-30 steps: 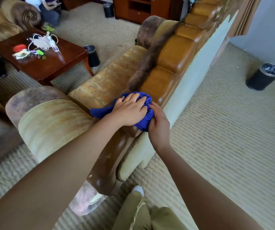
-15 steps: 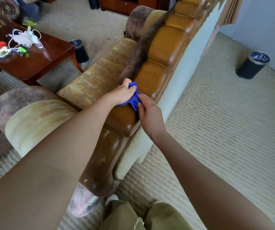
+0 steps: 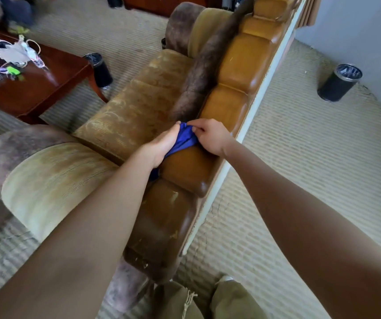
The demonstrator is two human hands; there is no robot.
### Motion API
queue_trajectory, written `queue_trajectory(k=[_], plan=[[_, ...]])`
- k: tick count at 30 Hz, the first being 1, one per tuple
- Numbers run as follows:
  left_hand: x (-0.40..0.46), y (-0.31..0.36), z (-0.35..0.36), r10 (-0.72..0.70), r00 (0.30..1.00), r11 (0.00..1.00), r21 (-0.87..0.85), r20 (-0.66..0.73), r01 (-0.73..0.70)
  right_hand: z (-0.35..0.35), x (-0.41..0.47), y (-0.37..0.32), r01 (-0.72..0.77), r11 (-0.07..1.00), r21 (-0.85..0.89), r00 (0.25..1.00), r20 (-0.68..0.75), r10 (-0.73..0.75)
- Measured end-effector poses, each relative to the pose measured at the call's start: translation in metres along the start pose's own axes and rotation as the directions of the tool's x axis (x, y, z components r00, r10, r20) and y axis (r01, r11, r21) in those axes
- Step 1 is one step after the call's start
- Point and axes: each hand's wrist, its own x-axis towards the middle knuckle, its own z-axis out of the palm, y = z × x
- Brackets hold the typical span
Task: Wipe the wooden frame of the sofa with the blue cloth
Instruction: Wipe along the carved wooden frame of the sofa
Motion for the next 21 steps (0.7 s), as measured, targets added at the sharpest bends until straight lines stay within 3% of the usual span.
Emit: queue_trajectory(k=[5, 9, 14, 18, 21], plan=[[-0.012, -0.002, -0.001, 0.027, 0.999, 0.999, 0.024, 0.041, -0.028, 0.003, -0.011, -0.002, 0.01, 1.0, 0.002, 0.999, -0.048, -0.01], [-0.022, -0.012, -0.005, 0.072, 0.992, 0.996, 0.048, 0.106, -0.078, 0.014, -0.034, 0.002, 0.122, 0.991, 0.057, 0.986, -0.123, -0.114], [-0.038, -0.03, 0.005, 0.181, 0.983, 0.971, 0.164, -0.023, -0.175, 0.03, -0.066, 0.015, 0.279, 0.938, 0.204, 0.924, -0.324, -0.205], [-0.053, -0.026, 0.015, 0.272, 0.954, 0.936, 0.265, -0.122, -0.233, 0.041, -0.073, 0.018, 0.299, 0.908, 0.293, 0.864, -0.487, -0.128], [-0.067, -0.018, 0.028, 0.522, 0.849, 0.74, 0.536, -0.076, -0.407, 0.054, -0.077, 0.023, 0.242, 0.893, 0.381, 0.757, -0.65, 0.072]])
